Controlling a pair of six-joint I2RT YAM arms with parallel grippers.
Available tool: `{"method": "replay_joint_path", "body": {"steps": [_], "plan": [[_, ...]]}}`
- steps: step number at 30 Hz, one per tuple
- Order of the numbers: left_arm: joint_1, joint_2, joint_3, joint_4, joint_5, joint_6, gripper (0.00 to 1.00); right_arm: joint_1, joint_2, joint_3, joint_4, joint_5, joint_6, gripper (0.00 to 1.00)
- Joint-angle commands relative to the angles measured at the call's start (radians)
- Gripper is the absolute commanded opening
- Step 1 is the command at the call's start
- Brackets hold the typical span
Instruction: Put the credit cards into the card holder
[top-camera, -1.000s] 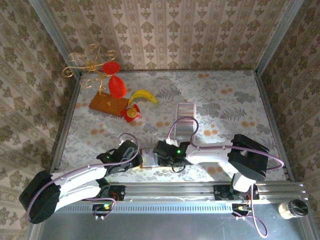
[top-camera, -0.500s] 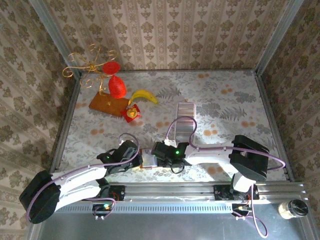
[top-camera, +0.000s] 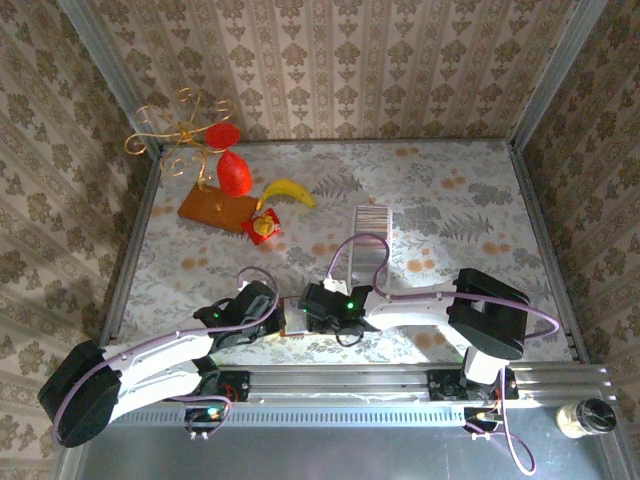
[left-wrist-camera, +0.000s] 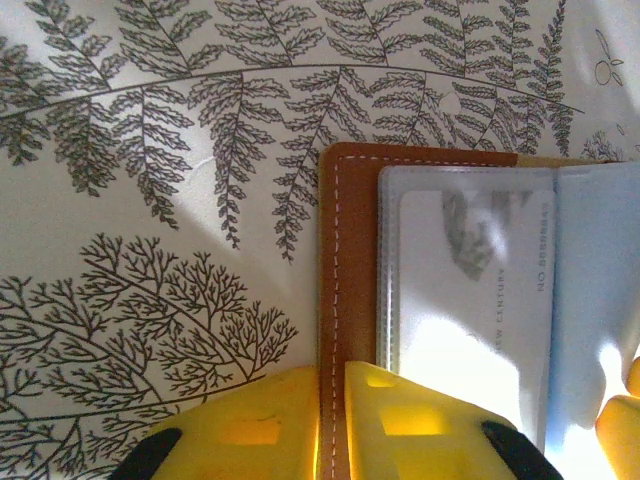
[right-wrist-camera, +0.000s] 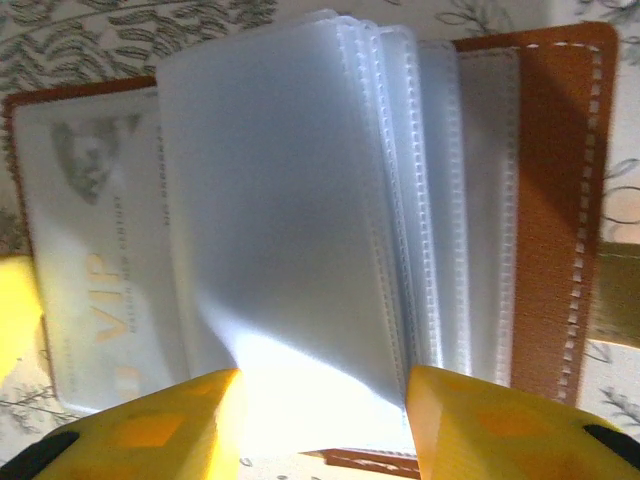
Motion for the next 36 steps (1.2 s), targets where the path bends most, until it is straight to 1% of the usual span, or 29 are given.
{"method": "replay_joint_path", "body": {"steps": [1,7,12,17,22,30,36], "plan": [[-0.028,0.021,-0.053,-0.056,0.094,-0.029,0.15,0.005,0.015,-0.014,0.067,-0.013,0.028,0.48],[-0.032,0.020,-0.053,-0.052,0.092,-0.030,0.15,0.003,0.021,-0.006,0.092,-0.026,0.037,0.48],[-0.033,0.020,-0.058,-0.046,0.091,-0.035,0.15,0.000,0.038,-0.021,0.153,-0.051,0.060,0.49],[-0.033,0.021,-0.058,-0.039,0.092,-0.035,0.15,0.004,0.022,-0.005,0.158,-0.048,0.062,0.49],[-0.035,0.028,-0.059,-0.033,0.102,-0.036,0.15,0.005,0.005,-0.036,0.221,-0.051,0.099,0.48],[-0.035,0.028,-0.059,-0.030,0.102,-0.035,0.15,0.006,-0.025,-0.029,0.188,-0.023,0.104,0.46],[-0.036,0.021,-0.061,-0.030,0.099,-0.040,0.15,0.006,-0.043,-0.037,0.215,-0.020,0.109,0.46]]}}
